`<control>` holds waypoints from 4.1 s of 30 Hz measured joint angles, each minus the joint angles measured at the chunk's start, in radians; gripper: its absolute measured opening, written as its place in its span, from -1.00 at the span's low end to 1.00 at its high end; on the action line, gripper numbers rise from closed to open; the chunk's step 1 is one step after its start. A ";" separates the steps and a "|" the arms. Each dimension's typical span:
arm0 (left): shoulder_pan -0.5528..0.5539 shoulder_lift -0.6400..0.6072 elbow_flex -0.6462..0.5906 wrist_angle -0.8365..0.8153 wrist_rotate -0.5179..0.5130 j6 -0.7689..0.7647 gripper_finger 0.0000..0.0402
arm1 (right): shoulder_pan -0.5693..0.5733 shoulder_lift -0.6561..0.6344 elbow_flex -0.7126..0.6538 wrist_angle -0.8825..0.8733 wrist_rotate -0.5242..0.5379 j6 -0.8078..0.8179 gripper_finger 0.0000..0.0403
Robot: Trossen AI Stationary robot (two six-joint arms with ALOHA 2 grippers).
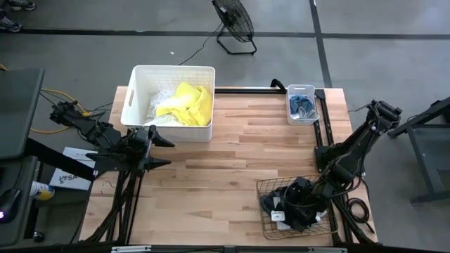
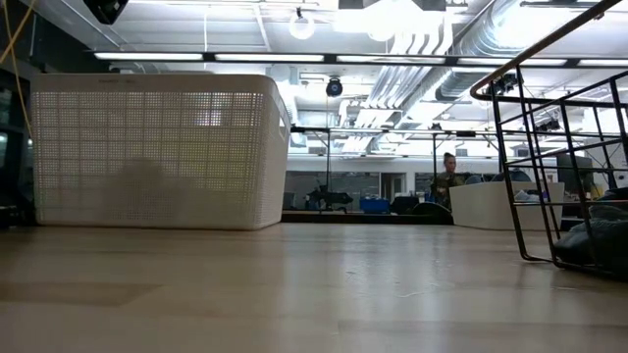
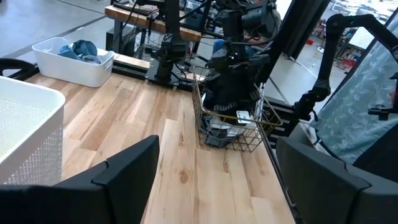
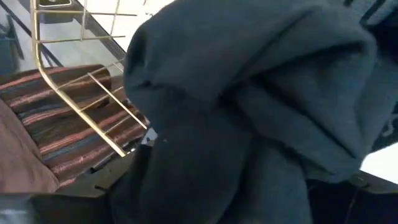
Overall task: Pick & Place Cloths
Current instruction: Put the black underwear into the wire basket
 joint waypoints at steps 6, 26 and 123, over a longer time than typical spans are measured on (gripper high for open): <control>0.000 0.000 0.000 0.001 0.002 -0.007 0.59 | -0.002 0.000 0.000 -0.008 -0.022 -0.001 0.56; 0.000 0.000 0.000 0.000 0.004 -0.019 0.59 | -0.145 -0.124 0.000 -0.009 -0.160 0.267 0.56; 0.000 -0.116 -0.051 -0.016 0.080 -0.032 0.59 | -0.063 0.179 0.000 0.194 -0.104 0.315 0.56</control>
